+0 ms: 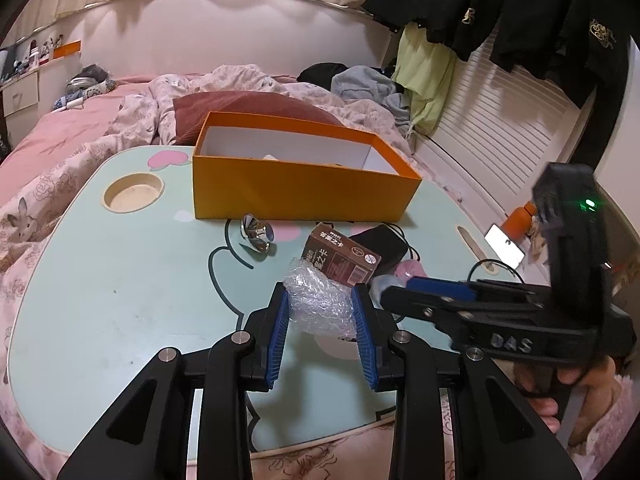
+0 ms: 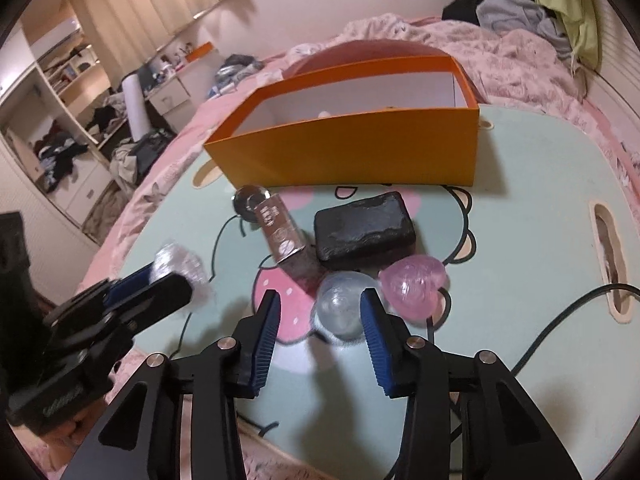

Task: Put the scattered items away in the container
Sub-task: 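Grasp the plastic-wrapped item with the left gripper while the right gripper grasps the clear heart, then carry the wrapped item and clear heart into the orange box and release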

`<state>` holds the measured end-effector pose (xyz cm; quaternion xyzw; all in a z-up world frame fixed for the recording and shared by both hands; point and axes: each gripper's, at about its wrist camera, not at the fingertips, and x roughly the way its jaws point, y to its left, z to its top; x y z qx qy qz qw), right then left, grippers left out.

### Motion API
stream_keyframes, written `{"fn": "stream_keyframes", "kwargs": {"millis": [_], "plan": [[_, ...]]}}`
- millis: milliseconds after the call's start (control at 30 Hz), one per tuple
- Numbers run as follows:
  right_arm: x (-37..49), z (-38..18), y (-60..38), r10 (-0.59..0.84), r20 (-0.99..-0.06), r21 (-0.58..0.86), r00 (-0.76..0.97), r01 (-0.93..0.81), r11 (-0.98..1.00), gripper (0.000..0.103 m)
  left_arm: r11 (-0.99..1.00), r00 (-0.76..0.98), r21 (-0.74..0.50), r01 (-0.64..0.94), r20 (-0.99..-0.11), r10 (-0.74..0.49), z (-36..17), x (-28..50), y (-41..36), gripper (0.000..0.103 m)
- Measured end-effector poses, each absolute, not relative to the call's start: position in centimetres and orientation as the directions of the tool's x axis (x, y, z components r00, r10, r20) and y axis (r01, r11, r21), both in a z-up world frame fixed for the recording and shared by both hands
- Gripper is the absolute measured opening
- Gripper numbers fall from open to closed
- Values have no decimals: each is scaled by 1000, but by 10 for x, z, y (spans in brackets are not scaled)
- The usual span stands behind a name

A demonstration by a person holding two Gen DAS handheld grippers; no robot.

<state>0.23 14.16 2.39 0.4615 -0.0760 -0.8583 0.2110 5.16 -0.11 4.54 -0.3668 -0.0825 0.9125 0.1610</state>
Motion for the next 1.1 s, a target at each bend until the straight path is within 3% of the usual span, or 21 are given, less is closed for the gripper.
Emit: {"fn": "stream_keyframes", "kwargs": {"millis": [333,467,867,1100], "plan": [[-6,13,119,-289,-824,140,-487,320,-937,42,-935,-681,-264,-235,-642,352,46,54,1,33],[2,12,112,-233,-825,58,-514,333,-941,36,-934,-681,-272,-233,-640,356,46,54,-1,33],[13,37,143,-371,-750,244,-547,293,-925,36,-930,-687,-274,-244,-628,366,55,51,-5,32],[-1,61,139,-370,-727,210,-578,325,-922,36,-922,-672,-293,-254,-632,386,66,28,-8,32]]}}
